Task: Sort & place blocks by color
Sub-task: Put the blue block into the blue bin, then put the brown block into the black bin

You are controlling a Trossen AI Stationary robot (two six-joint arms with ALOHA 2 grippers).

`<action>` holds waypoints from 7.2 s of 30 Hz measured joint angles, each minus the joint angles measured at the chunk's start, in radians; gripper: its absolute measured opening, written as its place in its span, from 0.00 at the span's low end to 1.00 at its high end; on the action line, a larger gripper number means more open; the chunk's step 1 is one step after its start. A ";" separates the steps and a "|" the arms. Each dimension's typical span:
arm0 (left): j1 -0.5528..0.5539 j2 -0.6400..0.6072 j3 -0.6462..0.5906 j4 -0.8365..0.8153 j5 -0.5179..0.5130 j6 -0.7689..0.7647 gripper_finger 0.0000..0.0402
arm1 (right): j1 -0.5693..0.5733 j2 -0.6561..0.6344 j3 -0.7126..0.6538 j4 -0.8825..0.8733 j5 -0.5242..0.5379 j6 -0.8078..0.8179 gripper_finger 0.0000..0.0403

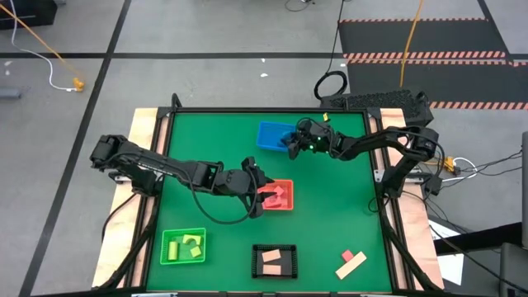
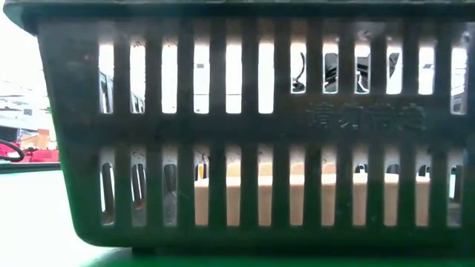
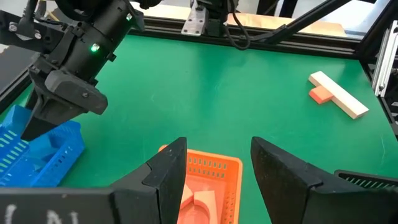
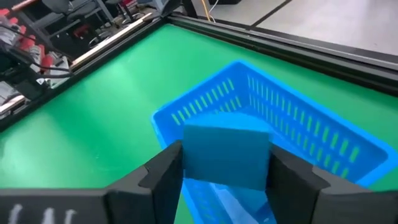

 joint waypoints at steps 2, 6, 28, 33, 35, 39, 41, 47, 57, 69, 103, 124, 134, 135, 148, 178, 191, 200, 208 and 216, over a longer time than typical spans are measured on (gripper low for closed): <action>0.000 0.000 0.000 0.000 0.000 0.000 0.45 | 0.000 0.000 0.000 0.000 0.000 -0.013 0.50; 0.000 0.000 0.000 0.000 0.000 0.000 0.45 | 0.000 0.000 0.000 0.006 0.000 -0.045 0.57; -0.023 0.000 0.000 -0.077 0.001 -0.006 0.45 | 0.399 -0.544 0.000 -0.793 -0.102 0.140 0.67; -0.031 0.000 0.000 -0.081 0.001 -0.006 0.45 | 0.663 -0.580 0.000 -0.891 -0.103 0.456 0.67; -0.032 0.000 0.000 -0.082 0.001 -0.004 0.45 | 0.761 -0.575 0.000 -0.913 -0.103 0.552 0.67; -0.032 0.000 0.000 -0.082 0.001 0.015 0.45 | 0.924 -0.562 -0.001 -0.927 -0.110 0.608 0.67; -0.032 0.001 0.000 -0.081 0.001 0.018 0.45 | 0.988 -0.561 -0.001 -0.925 -0.102 0.604 0.67; -0.033 0.001 0.000 -0.077 0.001 0.016 0.45 | 1.088 -0.560 -0.001 -0.979 -0.075 0.585 0.67; -0.033 0.001 0.000 -0.120 0.001 -0.037 0.45 | 1.196 -0.461 -0.001 -0.784 -0.046 0.561 0.67; -0.071 0.001 0.000 -0.137 0.001 -0.177 0.45 | 1.350 -0.314 -0.001 -0.692 -0.049 0.442 0.67; -0.240 0.001 0.000 -0.091 -0.171 -0.400 0.45 | 1.495 -0.311 -0.001 -0.879 0.088 0.280 0.67; -0.269 0.001 0.000 -0.089 -0.173 -0.401 0.45 | 1.509 -0.120 -0.001 -0.622 0.167 0.164 0.67; -0.295 0.001 0.000 -0.090 -0.181 -0.399 0.45 | 1.534 -0.119 0.001 -0.677 0.195 0.160 0.51; -0.297 0.001 0.000 -0.090 -0.181 -0.400 0.45 | 1.534 -0.119 0.001 -0.682 0.197 0.158 0.47; -0.296 0.001 0.000 -0.090 -0.204 -0.397 0.45 | 1.533 -0.154 -0.002 -0.675 0.207 0.137 0.28; -0.289 0.056 -0.002 0.240 -0.173 0.178 0.45 | 1.100 -0.506 -0.001 0.083 0.394 -0.475 0.30; -0.258 0.120 -0.001 0.435 -0.137 0.128 0.45 | 0.903 -0.362 -0.001 0.311 0.122 -0.472 0.30; -0.248 0.120 -0.001 0.435 -0.155 0.229 0.45 | 0.849 -0.291 -0.001 0.479 -0.016 -0.472 0.30; -0.218 0.120 -0.001 0.492 -0.208 0.299 0.45 | 0.804 -0.255 -0.001 0.561 -0.053 -0.499 0.29; -0.203 0.120 -0.001 0.499 -0.208 0.344 0.45 | 0.792 -0.228 -0.001 0.574 -0.053 -0.514 0.30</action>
